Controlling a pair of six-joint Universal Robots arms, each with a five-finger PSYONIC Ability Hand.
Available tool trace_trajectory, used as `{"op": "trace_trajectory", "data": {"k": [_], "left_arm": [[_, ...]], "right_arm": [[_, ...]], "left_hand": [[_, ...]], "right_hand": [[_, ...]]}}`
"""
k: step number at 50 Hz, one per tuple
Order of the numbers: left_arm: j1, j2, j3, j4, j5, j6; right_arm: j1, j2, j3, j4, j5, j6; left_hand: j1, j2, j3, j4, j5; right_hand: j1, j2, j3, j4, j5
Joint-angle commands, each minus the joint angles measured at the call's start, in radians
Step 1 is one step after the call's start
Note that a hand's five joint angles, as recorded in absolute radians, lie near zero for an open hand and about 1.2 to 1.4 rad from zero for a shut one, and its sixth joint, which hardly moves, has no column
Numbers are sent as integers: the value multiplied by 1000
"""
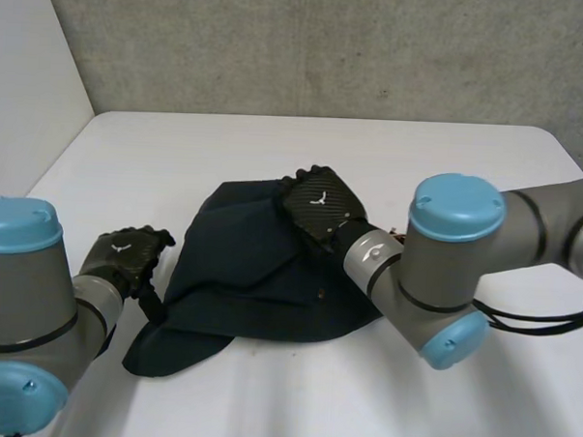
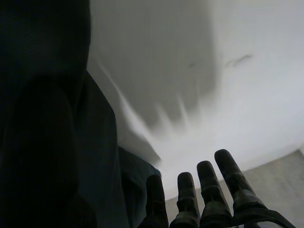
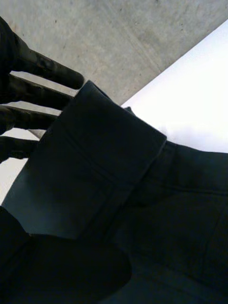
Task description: Fold the shorts.
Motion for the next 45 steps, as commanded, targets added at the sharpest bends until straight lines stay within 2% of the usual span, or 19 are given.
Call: {"op": "trace_trajectory", "data": {"k": [1,2,3,4,8,15,18,20,25,29,37,45], "left_arm": [[3,-111,89,5,70,-1],[1,-123,103,5,78,-1],[1,-134,118,5,84,-1],[3,-155,153,3,95,0],[-5,-190,251,8,83,11],[-20,-192,518,43,20,85],[-54,-157,652,106,-23,138],[-75,-122,720,205,-42,181],[-100,-54,733,419,-71,240],[-143,-6,690,531,-98,260],[-174,41,465,568,-137,261],[-226,-40,215,546,-124,264]], "right_arm": [[-1,87,-100,-4,-10,-103],[-1,94,-120,-13,-10,-109],[-2,96,-132,-24,-10,-109],[-2,96,-145,-33,-10,-109],[-2,94,-209,-83,2,-113],[-19,104,-456,-130,102,-114],[-59,107,-584,-142,122,-113],[-80,102,-637,-156,125,-106],[-103,59,-712,-240,137,-93],[-105,-1,-683,-274,127,-53],[-131,-120,-423,-268,62,21],[-172,-151,-52,-59,42,16]], "left_hand": [[96,122,107,119,126],[169,196,180,192,199],[274,301,286,297,304],[557,584,569,580,587],[1119,1146,1131,1143,1149],[1120,1147,1132,1144,1150],[1120,1147,1132,1144,1150],[1120,1147,1132,1144,1150],[1120,1147,1132,1144,1150],[1120,1147,1132,1144,1150],[1120,1147,1132,1144,1150],[1120,1147,1132,1144,1150]], "right_hand": [[653,593,596,600,616],[983,923,926,930,946],[1005,946,949,953,969],[1005,946,949,953,969],[1005,946,949,953,969],[1005,946,949,953,969],[1005,946,949,953,969],[1005,946,949,953,969],[1005,946,949,953,969],[1005,946,949,953,969],[1005,946,949,953,969],[1005,946,949,953,969]]}}
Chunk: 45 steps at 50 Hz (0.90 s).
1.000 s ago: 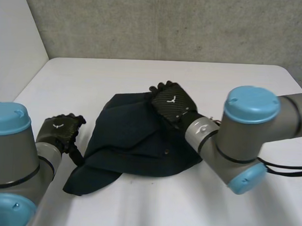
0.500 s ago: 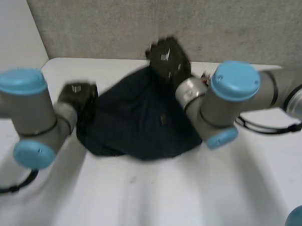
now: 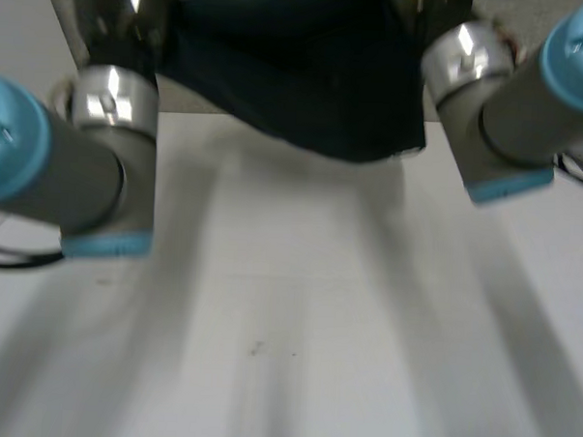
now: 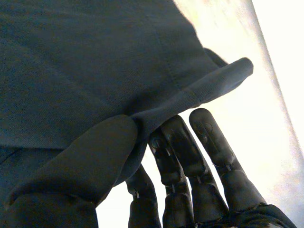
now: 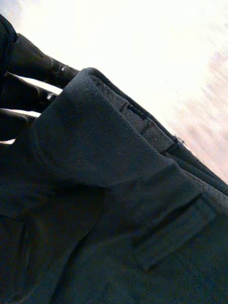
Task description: Fold the shorts.
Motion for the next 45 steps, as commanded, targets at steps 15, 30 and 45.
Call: {"op": "trace_trajectory", "data": {"k": [15,30,45], "left_arm": [[-121,-47,-371,-472,4,4],[-105,257,-541,-538,7,-1],[105,279,-659,-520,151,-1]], "right_arm": [[-111,-99,727,388,-86,-42],[-248,-414,979,448,-149,-38],[-318,-635,1119,400,-218,-42]], "left_hand": [[-321,-381,-378,-387,-345],[-677,-737,-734,-742,-700],[-774,-834,-831,-840,-798]], "right_hand": [[407,221,219,207,249],[-780,-966,-968,-981,-939],[-614,-800,-802,-814,-772]]}}
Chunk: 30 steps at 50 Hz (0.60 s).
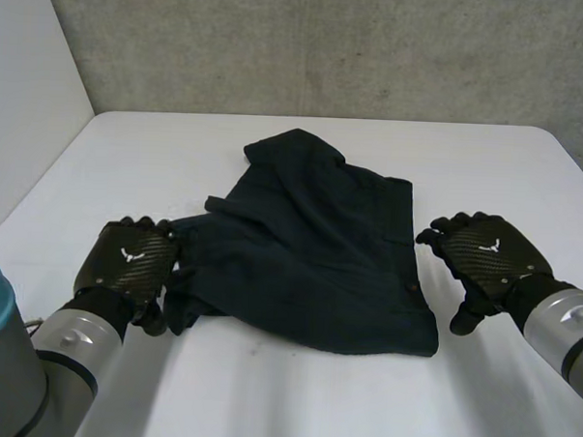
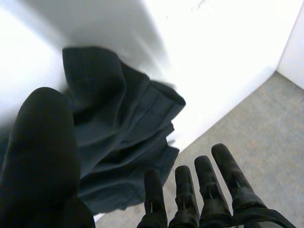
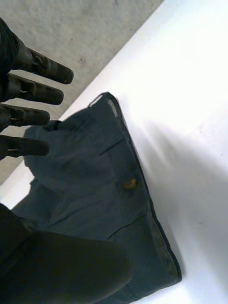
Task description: Fold the shorts.
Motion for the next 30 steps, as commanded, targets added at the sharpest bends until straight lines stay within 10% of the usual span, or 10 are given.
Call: {"op": "trace_trajectory", "data": {"k": [1,14,30], "left_arm": [[82,-6,-50,-1,82,-1],[125,-105,-9,1,140,-102],[139,-339,166,7,201,-147]], "right_arm": [[-14,-110,80,12,-69,-8],[-11,-119,96,220,-139,-49],[0,86,61,194,-127,-57]], "left_hand": [[50,63,61,66,74],[170,183,181,186,194],[528,541,539,544,552]], "right_hand": [[268,252,263,239,244],[677,661,672,648,653],[530,515,526,502,506]]}}
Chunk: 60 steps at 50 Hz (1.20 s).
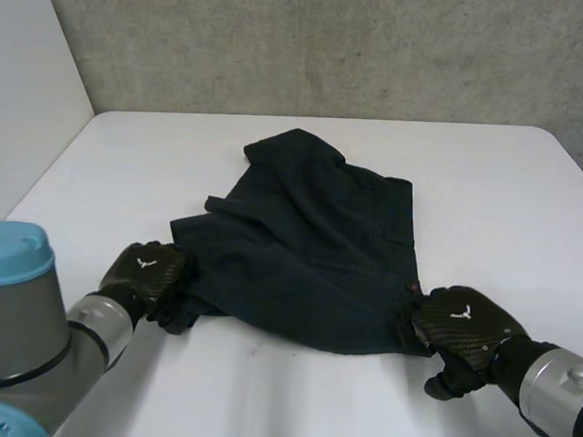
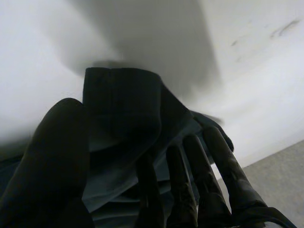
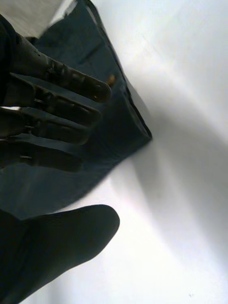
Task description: Fold the shorts.
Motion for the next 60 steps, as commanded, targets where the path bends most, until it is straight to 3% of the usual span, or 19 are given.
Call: {"op": "trace_trajectory", "data": {"k": [1,6,12,30,38,39,41,49,60], "left_arm": [[11,-99,79,12,-4,7],[27,-105,101,12,-1,10],[34,-105,101,13,4,10],[34,-116,111,33,4,10],[34,-148,116,36,3,13],[34,-150,116,36,3,12],[34,-150,116,35,3,12],[29,-106,102,24,0,12],[66,111,12,-26,15,10]], "right_arm": [[7,138,-55,-42,12,9],[8,226,-113,-88,20,23],[26,307,-205,-153,75,79],[120,454,-338,-205,136,97],[122,479,-344,-292,188,87],[122,480,-345,-298,197,86],[120,477,-347,-302,204,90],[114,419,-328,-305,204,97],[99,309,-206,-308,190,97]], "left_hand": [[328,335,337,332,333],[495,503,504,499,501],[507,515,516,511,513],[293,300,302,297,298],[293,300,302,297,298],[290,298,299,294,295],[270,277,279,274,275],[12,19,21,16,17],[20,27,29,24,25]], "right_hand": [[57,-51,-52,-55,-38],[-46,-154,-155,-158,-141],[-49,-157,-158,-161,-144],[1,-107,-108,-111,-94],[221,112,112,109,125],[506,398,397,394,411],[742,634,633,630,647],[743,634,634,631,648],[743,634,634,631,648]]}}
